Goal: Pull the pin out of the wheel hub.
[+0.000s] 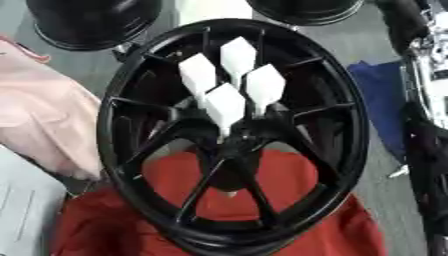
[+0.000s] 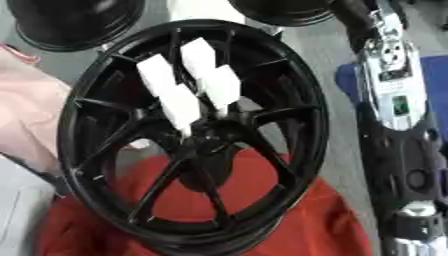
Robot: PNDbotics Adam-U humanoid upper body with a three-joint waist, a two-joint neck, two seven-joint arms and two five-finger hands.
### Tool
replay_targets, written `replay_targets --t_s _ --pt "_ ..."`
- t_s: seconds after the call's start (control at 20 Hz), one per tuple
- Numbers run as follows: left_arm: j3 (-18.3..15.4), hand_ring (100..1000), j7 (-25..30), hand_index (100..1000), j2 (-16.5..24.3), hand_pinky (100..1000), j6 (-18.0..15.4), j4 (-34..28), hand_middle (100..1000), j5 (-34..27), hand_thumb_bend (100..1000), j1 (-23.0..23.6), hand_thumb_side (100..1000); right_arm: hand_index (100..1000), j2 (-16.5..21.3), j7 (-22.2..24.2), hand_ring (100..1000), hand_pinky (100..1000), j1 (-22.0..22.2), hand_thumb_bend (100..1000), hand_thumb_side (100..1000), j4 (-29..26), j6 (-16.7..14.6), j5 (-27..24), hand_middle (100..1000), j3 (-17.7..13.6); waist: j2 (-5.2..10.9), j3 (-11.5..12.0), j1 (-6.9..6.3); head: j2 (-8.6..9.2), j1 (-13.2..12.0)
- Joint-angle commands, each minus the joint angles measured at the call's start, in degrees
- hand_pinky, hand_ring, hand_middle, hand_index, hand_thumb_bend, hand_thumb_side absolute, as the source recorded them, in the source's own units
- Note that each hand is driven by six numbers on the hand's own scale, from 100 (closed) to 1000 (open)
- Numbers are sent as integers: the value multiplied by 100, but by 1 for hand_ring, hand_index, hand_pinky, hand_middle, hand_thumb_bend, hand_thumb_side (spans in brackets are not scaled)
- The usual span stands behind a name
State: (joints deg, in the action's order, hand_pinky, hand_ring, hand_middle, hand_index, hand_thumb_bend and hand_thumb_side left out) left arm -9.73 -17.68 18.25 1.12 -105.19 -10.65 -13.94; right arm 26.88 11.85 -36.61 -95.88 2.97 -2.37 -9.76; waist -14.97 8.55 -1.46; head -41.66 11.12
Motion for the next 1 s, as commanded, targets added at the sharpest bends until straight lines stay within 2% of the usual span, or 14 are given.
replay_targets --t_s 0.05,0.3,0.55,0.8,0.85,1.0 --pt "-66 594 -21 671 234 674 -5 -92 549 48 465 11 632 690 626 287 795 923 -276 100 445 67 -192 -75 674 366 75 -16 109 47 -41" --pt "-70 594 -22 671 343 674 -2 -84 550 89 464 66 633 703 1353 734 797 913 -838 100 452 396 -595 53 684 1073 101 -66 207 12 -102" --pt "-75 594 -29 670 383 674 1 -85 550 99 463 75 633 719 2133 1213 803 906 -1318 146 455 668 -1073 0 700 1846 115 -74 260 4 -110" --pt "-44 594 4 670 406 674 6 -84 550 102 462 58 634 739 2926 1702 815 901 -1483 200 455 331 -1561 -76 723 2378 90 -31 282 69 -48" --pt "-36 594 12 670 407 675 6 -84 551 101 461 49 634 744 3088 1880 819 901 -1473 213 457 221 -1676 -99 729 2433 82 -15 283 87 -30" --pt "-21 594 33 670 416 675 9 -79 551 105 461 49 635 753 3271 3302 827 903 -1582 236 473 189 -2053 -341 741 2279 72 -14 286 121 -21"
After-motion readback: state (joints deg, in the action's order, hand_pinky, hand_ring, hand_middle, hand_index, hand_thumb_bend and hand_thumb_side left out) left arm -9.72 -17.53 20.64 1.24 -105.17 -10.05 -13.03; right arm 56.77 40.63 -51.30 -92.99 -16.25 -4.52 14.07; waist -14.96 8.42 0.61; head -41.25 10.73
